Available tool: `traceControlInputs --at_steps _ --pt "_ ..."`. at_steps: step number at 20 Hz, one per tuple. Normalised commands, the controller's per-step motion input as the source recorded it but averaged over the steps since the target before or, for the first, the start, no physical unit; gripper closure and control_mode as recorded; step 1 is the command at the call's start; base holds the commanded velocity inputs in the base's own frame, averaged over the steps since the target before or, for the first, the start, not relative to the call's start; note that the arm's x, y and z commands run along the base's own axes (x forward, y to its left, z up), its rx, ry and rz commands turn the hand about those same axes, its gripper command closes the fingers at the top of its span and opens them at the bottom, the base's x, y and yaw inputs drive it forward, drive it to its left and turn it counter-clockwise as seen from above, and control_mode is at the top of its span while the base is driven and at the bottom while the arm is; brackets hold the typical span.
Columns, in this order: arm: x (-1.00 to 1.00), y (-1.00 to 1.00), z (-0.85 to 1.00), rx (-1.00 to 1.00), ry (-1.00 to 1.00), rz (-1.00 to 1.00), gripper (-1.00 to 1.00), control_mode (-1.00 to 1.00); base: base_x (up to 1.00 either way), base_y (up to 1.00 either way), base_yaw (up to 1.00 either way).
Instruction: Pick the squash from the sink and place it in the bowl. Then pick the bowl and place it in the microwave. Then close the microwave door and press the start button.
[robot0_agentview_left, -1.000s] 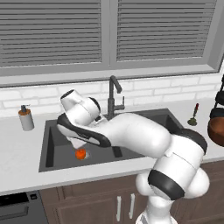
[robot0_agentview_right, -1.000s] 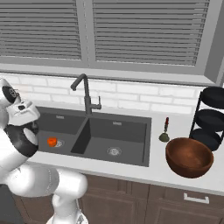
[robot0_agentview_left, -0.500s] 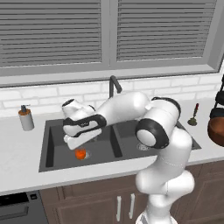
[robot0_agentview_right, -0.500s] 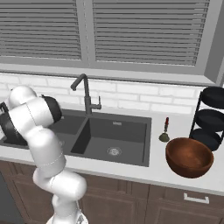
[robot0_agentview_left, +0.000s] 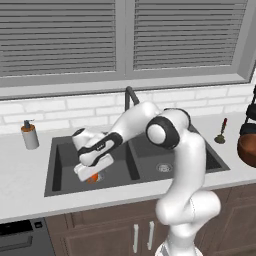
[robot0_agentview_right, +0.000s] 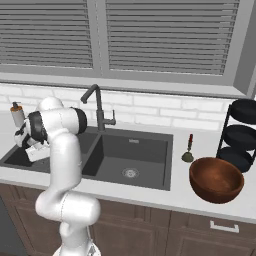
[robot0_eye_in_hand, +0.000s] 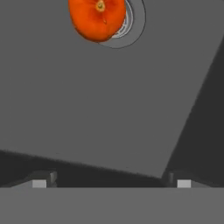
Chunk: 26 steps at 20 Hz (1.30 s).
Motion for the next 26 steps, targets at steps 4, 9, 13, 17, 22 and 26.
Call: traceControlInputs --at_steps 4,9,13,17,22,26 --pt "0.41 0.03 -0.44 0.0 0.06 -0.05 -1.0 -1.0 0.0 0.0 0.0" --pt "0.52 0.04 -0.43 0.0 0.05 -0.05 -1.0 -1.0 0.0 0.0 0.0" --pt "0.48 0.1 -0.42 0.0 0.0 -0.04 -1.0 -1.0 0.0 0.0 0.0" --pt "0.43 0.13 -0.3 0.0 0.0 -0.04 -1.0 -1.0 0.0 0.0 0.0" --pt "0.46 0.1 -0.37 0.0 0.0 -0.02 -1.0 -1.0 0.0 0.0 0.0" --pt "0.36 0.05 -0.32 0.0 0.0 0.0 1.0 -1.0 0.0 0.0 0.0"
